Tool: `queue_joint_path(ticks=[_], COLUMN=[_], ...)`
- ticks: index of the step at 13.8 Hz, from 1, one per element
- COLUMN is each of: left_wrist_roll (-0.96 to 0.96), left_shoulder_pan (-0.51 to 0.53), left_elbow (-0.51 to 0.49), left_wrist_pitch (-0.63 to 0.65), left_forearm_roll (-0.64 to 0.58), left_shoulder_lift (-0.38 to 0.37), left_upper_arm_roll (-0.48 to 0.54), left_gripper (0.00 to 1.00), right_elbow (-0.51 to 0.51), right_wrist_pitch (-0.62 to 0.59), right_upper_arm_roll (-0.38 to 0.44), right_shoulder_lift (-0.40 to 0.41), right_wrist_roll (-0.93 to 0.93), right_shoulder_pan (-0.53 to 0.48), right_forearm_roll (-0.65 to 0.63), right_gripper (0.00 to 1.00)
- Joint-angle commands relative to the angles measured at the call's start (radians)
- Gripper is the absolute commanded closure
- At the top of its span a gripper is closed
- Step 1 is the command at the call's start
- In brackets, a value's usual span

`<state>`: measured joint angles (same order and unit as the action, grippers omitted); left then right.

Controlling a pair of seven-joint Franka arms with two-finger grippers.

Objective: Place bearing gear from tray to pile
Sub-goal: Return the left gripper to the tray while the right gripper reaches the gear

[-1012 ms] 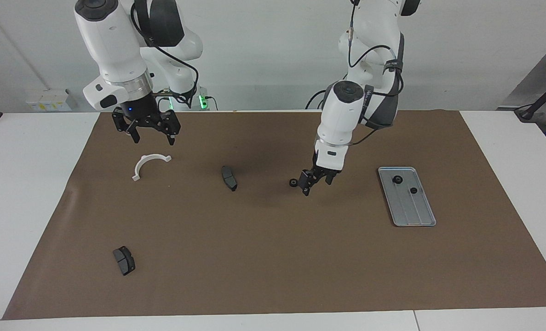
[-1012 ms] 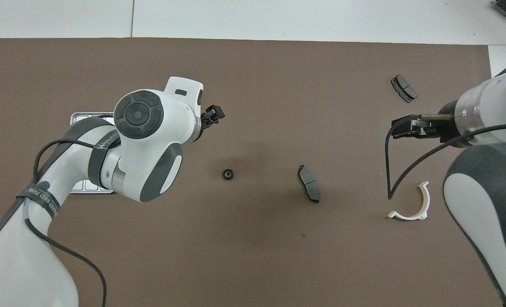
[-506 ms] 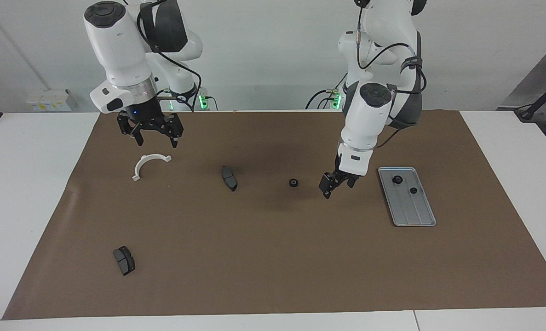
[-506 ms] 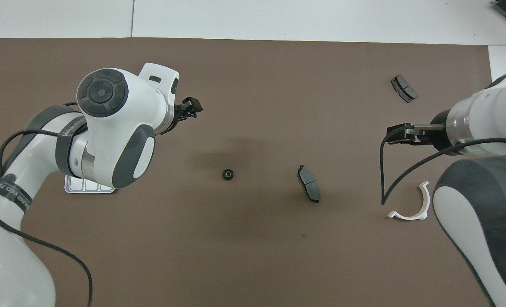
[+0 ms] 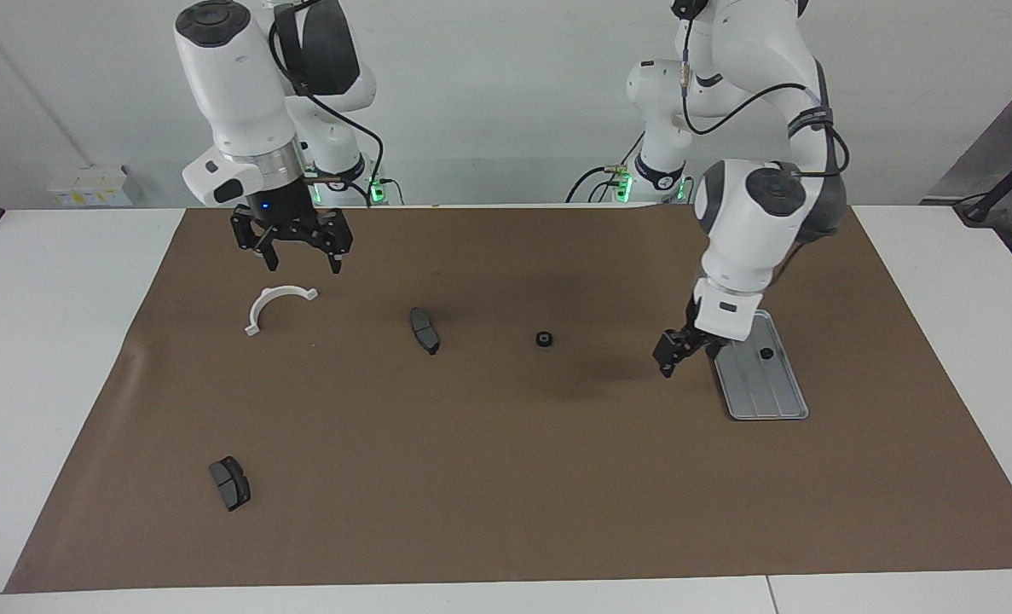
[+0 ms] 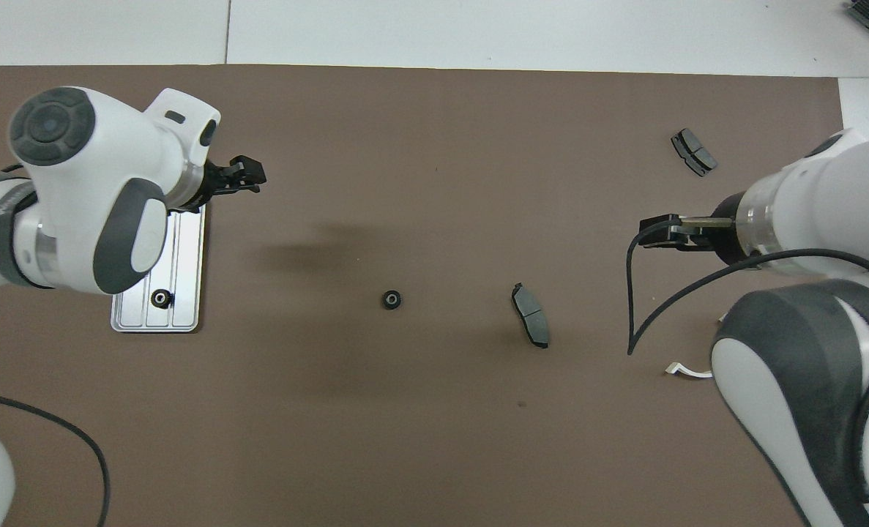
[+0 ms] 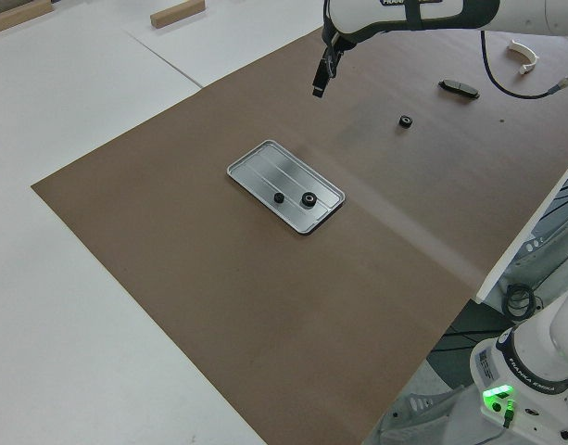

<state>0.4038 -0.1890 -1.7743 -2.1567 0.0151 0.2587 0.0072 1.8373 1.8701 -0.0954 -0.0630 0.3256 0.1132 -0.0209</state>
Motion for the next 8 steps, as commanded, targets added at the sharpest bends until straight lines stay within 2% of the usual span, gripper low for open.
queue_joint_path(ticks=[1,4,8], left_wrist_roll=[-0.269,-0.498,-0.551], left_shoulder_pan=[0.135,0.230,0.256], left_elbow=[-0.010,-0.019,-0.118], left_wrist_pitch=[0.026,0.021,-0.002], left_forearm_roll=[0.000,0.002,0.002], left_shoulder_lift=[-0.012,-0.003,-0.013], left_upper_arm_roll=[-0.009,-0.009,-0.009], left_gripper=[0.00,0.00,0.03], right_elbow=[0.051,0.051,0.051], right_wrist_pitch=[0.062,0.141,0.205], right_upper_arm_roll=[-0.001,-0.001,-0.001], right_shoulder_lift=[-0.009,0.023,0.083], right_wrist_roll=[0.093,0.182,0.355], right_shoulder_pan=[0.043,0.106,0.220], right_forearm_roll=[0.007,0.007,0.006], right_gripper=[0.00,0.00,0.00])
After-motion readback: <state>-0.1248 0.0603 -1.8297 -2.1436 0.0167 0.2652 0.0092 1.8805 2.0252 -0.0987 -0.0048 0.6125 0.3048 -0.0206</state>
